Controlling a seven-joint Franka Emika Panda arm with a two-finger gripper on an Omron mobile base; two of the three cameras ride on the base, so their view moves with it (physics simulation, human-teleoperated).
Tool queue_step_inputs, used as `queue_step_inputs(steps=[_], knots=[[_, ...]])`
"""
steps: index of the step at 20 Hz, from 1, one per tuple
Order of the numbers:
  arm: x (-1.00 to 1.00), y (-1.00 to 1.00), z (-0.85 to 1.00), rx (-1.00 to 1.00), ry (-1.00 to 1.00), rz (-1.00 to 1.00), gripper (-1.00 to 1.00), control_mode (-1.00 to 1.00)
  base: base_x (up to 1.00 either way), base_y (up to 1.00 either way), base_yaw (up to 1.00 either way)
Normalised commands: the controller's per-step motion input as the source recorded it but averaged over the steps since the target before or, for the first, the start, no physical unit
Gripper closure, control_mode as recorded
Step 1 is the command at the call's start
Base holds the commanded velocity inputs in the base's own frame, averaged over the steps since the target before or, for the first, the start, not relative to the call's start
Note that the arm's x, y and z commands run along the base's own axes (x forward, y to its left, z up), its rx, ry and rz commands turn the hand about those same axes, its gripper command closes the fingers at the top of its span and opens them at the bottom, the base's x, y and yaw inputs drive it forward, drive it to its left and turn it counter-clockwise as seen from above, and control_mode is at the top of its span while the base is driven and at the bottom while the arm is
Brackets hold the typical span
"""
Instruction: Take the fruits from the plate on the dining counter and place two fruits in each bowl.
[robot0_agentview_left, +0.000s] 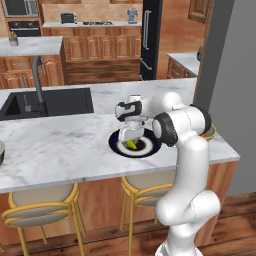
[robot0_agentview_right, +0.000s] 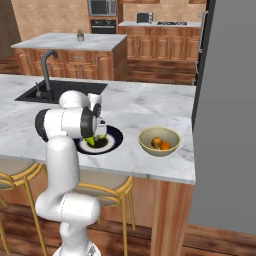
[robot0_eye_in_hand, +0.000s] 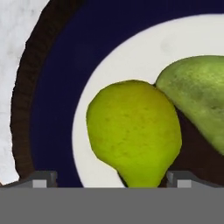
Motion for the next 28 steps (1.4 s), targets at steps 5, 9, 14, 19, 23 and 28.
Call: queue_step_inputs(steps=[5, 9, 14, 19, 23, 28], knots=[[0.12, 0.01, -0.07, -0.01, 0.0, 0.0, -1.0, -1.0, 0.0, 0.0, 0.0], [0.14, 0.09, -0.15, 0.0, 0.0, 0.0, -1.0, -1.0, 0.0, 0.0, 0.0], [0.1, 0.12, -0.19, 0.0, 0.0, 0.0, -1.0, -1.0, 0.0, 0.0, 0.0], [0.03, 0.18, -0.11, 0.0, 0.0, 0.0, 1.0, -1.0, 0.0, 0.0, 0.0], [-0.02, 0.13, -0.08, 0.0, 0.0, 0.0, 1.0, -1.0, 0.0, 0.0, 0.0], [-0.16, 0.01, 0.05, 0.0, -0.01, 0.01, 1.0, -1.0, 0.0, 0.0, 0.0]])
